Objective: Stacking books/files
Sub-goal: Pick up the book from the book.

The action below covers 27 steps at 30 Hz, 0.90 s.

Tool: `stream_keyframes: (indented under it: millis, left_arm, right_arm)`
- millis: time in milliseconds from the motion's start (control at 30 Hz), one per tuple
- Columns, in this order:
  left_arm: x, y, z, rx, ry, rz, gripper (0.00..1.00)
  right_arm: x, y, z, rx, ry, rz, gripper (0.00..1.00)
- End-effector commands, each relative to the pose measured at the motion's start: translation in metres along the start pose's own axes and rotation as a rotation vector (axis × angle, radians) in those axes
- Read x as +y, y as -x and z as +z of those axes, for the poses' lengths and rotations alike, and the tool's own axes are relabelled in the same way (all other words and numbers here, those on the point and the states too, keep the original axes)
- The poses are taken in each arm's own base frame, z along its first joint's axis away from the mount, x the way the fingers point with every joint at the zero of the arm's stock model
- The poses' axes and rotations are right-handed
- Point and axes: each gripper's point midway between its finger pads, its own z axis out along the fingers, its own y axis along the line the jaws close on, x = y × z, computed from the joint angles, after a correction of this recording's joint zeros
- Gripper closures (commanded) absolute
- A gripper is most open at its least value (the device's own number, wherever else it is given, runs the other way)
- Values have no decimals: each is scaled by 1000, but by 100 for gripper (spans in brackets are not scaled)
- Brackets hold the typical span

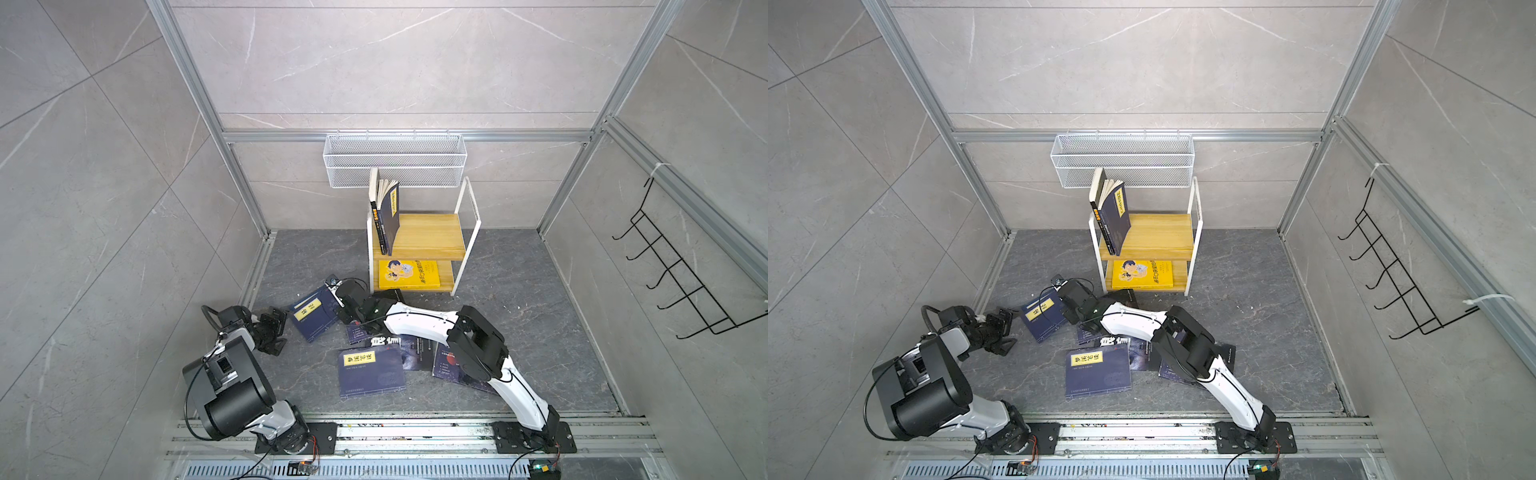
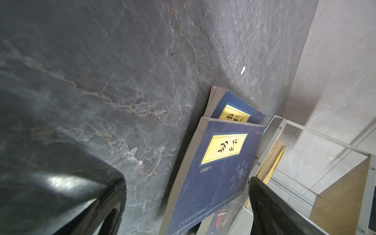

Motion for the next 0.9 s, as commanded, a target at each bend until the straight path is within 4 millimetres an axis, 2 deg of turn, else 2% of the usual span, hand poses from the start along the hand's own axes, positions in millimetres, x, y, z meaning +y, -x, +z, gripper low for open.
stream_keyframes:
  millis: [0,200,533,867]
  left_arm:
    - [7,-4,5,44,19,-59,6]
    - [9,-6,8,52,29,-52,7]
    - [8,-7,14,74,32,-46,9]
    - [7,-8,23,103,29,-52,17]
  right_arm:
    - [-5,-17,11,63,-2,16,94]
    - [-16,-19,14,83,-6,40,95]
    - [4,-48,18,241,87,66,99]
    - [10,-72,24,346,113,43,100]
